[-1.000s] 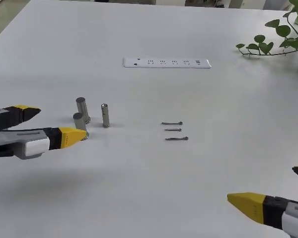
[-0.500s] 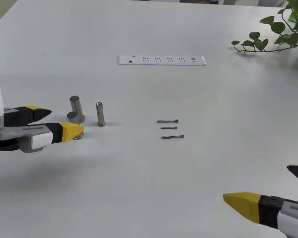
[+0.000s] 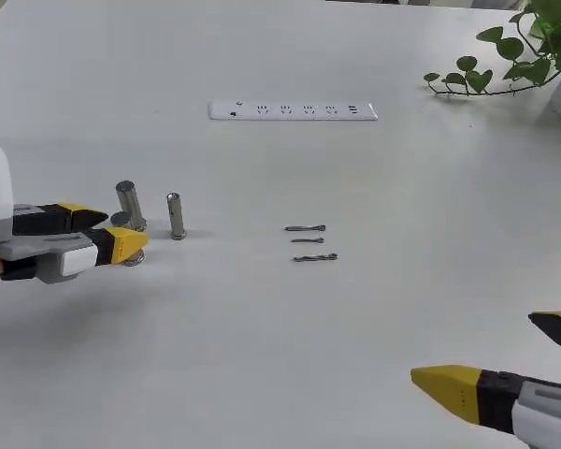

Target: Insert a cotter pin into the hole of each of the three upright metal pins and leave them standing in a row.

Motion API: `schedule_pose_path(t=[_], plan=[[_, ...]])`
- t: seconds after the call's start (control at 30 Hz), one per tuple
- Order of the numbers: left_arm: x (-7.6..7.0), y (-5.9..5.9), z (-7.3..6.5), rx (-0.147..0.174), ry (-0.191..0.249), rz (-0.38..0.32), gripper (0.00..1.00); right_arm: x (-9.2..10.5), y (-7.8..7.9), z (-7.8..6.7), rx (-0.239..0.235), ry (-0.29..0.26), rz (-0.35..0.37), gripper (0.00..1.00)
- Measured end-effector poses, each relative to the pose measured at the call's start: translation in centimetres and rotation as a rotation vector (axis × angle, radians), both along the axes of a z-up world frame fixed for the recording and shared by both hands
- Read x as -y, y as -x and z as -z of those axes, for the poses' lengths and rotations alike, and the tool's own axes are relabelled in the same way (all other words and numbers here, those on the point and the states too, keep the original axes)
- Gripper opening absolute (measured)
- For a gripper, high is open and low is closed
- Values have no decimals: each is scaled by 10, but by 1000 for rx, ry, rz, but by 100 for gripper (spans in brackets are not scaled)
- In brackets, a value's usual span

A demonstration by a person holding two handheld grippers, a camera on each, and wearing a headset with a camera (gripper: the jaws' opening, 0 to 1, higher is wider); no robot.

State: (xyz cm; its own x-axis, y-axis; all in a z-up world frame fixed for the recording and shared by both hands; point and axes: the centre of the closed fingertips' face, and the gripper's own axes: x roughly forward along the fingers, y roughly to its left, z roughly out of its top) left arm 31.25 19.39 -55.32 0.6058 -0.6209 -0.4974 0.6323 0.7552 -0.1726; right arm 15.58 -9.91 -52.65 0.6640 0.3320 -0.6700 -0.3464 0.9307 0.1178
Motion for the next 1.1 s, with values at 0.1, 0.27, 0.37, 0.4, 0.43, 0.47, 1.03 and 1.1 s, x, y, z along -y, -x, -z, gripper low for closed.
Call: schedule_pose_path(t=[0.1, 0.27, 0.37, 0.4, 0.43, 0.47, 1.03, 1.1], plan=[[0, -2, 2, 1, -1, 1, 30, 0, 0, 1, -4, 0, 0, 87], [-1, -6, 6, -1, -11, 1, 25, -1, 1, 2, -10, 0, -3, 87], [-2, -8, 7, 1, -17, 7, 19, -1, 2, 4, -17, -2, 0, 87], [-3, -8, 8, 2, -19, 7, 19, -1, 2, 4, -18, 0, 3, 87], [-4, -9, 8, 1, -21, 6, 19, 0, 2, 4, -19, 2, 4, 87], [-4, -10, 9, 0, -20, 5, 19, 0, 3, 5, -21, 5, 2, 87], [-1, -8, 6, 46, -70, 56, 10, -4, 4, 7, -33, 6, -3, 86], [0, -6, 6, 48, -76, 56, 9, -4, 4, 6, -32, 6, -4, 86]])
